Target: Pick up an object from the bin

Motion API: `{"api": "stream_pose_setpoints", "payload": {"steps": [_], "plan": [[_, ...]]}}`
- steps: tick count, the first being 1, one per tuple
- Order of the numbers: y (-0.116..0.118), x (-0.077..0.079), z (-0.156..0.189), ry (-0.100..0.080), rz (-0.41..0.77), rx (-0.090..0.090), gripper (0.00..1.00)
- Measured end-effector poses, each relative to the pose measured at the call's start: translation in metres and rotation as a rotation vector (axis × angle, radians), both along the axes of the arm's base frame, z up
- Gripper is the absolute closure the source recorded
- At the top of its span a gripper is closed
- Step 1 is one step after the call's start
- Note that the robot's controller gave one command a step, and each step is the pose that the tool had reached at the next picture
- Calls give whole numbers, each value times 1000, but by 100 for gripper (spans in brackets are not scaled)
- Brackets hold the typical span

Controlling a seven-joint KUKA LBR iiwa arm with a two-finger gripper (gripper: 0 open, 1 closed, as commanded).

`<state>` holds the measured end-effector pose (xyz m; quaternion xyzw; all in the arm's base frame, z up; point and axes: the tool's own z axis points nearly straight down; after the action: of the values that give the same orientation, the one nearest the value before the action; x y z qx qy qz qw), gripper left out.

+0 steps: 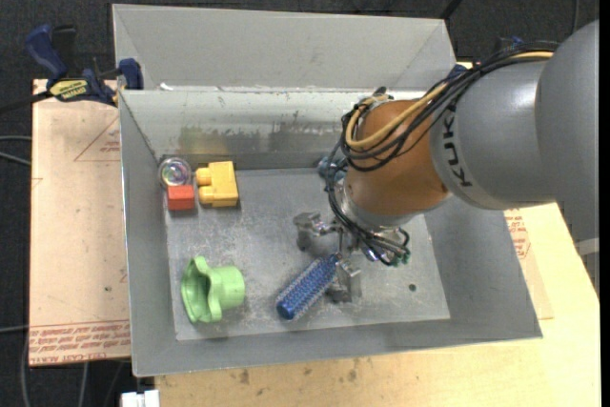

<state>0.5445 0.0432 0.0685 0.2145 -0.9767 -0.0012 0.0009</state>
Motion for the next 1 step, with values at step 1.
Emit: {"api": "stream_pose_setpoints", "payload": {"steps": [1], "plan": [[0,1,2,-3,0,0,100]]}}
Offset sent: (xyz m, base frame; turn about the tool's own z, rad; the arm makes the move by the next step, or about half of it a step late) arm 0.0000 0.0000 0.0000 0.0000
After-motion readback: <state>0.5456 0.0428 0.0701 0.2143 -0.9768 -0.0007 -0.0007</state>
